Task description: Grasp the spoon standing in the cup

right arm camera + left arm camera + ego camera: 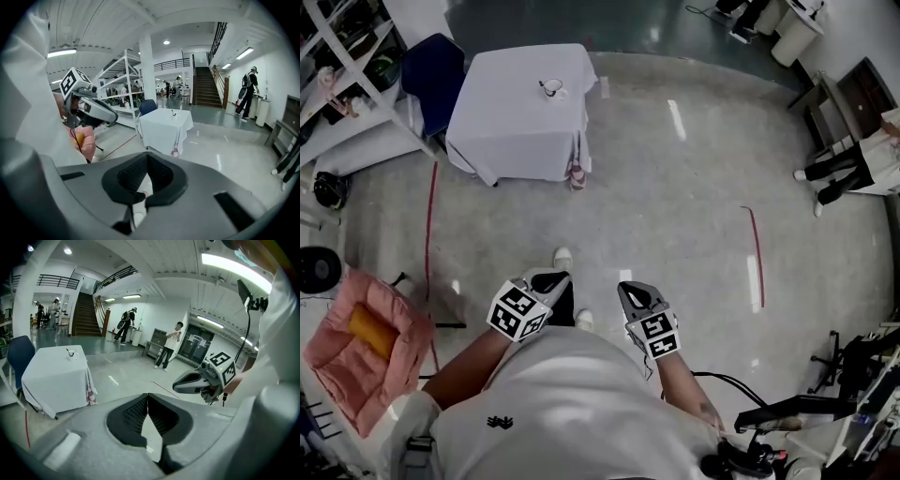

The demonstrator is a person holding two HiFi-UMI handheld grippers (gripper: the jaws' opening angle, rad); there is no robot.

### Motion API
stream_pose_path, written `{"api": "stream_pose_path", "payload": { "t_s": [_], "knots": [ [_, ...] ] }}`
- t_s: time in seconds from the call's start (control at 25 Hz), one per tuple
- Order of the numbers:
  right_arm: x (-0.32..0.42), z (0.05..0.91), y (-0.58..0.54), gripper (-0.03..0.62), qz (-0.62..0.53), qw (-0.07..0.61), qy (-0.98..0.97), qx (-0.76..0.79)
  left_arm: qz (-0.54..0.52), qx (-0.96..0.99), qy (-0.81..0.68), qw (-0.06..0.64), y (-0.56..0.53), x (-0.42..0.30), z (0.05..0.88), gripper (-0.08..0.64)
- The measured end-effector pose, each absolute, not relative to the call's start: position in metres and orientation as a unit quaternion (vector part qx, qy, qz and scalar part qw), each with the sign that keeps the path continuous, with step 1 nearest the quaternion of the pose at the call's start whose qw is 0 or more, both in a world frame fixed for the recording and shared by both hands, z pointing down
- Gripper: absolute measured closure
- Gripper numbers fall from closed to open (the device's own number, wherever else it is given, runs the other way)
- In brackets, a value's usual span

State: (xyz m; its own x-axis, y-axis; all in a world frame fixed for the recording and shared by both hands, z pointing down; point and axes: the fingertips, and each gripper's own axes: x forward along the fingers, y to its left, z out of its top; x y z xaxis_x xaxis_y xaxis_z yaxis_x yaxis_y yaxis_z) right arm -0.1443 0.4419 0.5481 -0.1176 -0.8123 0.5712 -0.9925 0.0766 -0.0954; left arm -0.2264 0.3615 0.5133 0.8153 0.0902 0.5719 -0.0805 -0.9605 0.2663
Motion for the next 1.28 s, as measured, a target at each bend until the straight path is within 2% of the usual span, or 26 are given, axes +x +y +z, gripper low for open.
{"api": "stream_pose_path", "payload": {
  "t_s": [0.32, 0.4, 0.48, 0.72, 1.04, 1.16, 1.28],
  "knots": [
    [-0.073, 0.528, 0.371, 0.583, 0.238, 0.195, -0.673, 0.672, 0.283, 0.947, 0.032, 0.146, 0.274, -0.144, 0.511, 0.548],
    [-0.058, 0.524, 0.343, 0.543, 0.233, 0.205, -0.674, 0.67, 0.266, 0.952, 0.042, 0.145, 0.249, -0.123, 0.499, 0.548],
    [-0.039, 0.518, 0.312, 0.531, 0.222, 0.213, -0.672, 0.673, 0.248, 0.956, 0.053, 0.144, 0.223, -0.105, 0.492, 0.548],
    [-0.015, 0.515, 0.205, 0.509, 0.213, 0.215, -0.679, 0.669, 0.246, 0.955, 0.03, 0.161, 0.122, -0.097, 0.501, 0.546],
    [0.012, 0.518, 0.116, 0.509, 0.209, 0.228, -0.719, 0.622, 0.223, 0.953, -0.065, 0.193, 0.02, -0.083, 0.513, 0.546],
    [0.031, 0.525, 0.086, 0.54, 0.212, 0.22, -0.741, 0.597, 0.222, 0.949, -0.098, 0.202, -0.009, -0.066, 0.52, 0.546],
    [0.062, 0.529, 0.051, 0.545, 0.205, 0.212, -0.762, 0.576, 0.217, 0.941, -0.14, 0.217, -0.048, -0.039, 0.528, 0.541]
  ]
}}
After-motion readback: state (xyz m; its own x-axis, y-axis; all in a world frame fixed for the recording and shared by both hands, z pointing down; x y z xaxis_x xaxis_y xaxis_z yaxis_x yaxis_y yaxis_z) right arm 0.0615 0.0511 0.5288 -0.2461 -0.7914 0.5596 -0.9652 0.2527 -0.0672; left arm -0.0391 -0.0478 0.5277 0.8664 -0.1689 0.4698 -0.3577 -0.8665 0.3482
